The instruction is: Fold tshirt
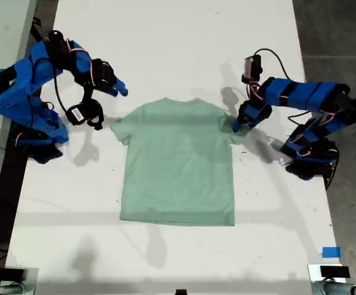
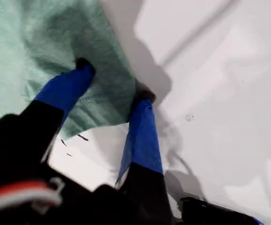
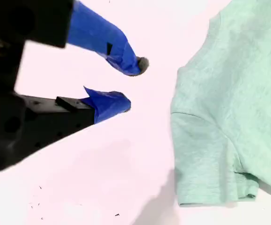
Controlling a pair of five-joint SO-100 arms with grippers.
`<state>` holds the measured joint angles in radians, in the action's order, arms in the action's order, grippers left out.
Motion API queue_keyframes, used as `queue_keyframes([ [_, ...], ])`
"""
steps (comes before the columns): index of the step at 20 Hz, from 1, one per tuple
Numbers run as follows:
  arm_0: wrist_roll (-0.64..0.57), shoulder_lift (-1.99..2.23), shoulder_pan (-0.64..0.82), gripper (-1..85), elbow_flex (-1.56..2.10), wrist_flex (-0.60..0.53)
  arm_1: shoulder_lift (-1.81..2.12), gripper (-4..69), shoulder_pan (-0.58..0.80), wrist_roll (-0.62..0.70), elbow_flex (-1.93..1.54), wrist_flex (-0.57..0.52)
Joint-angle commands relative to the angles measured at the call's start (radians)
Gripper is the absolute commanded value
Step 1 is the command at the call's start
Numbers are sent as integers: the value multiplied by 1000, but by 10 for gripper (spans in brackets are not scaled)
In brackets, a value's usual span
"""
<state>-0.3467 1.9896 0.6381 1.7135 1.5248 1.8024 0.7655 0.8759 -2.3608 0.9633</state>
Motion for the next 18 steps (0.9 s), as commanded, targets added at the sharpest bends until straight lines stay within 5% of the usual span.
queue_keyframes([
  [1,0,5,-32,93,-3,-18,-44,56,-25,11,89,34],
  [6,2,6,-40,90,5,-20,-91,-15,-74,9,184,86],
  [13,2,8,-43,88,5,-29,-5,-15,-212,-44,660,476],
  [18,3,8,-52,87,9,-37,-305,-15,-327,-81,1080,520],
])
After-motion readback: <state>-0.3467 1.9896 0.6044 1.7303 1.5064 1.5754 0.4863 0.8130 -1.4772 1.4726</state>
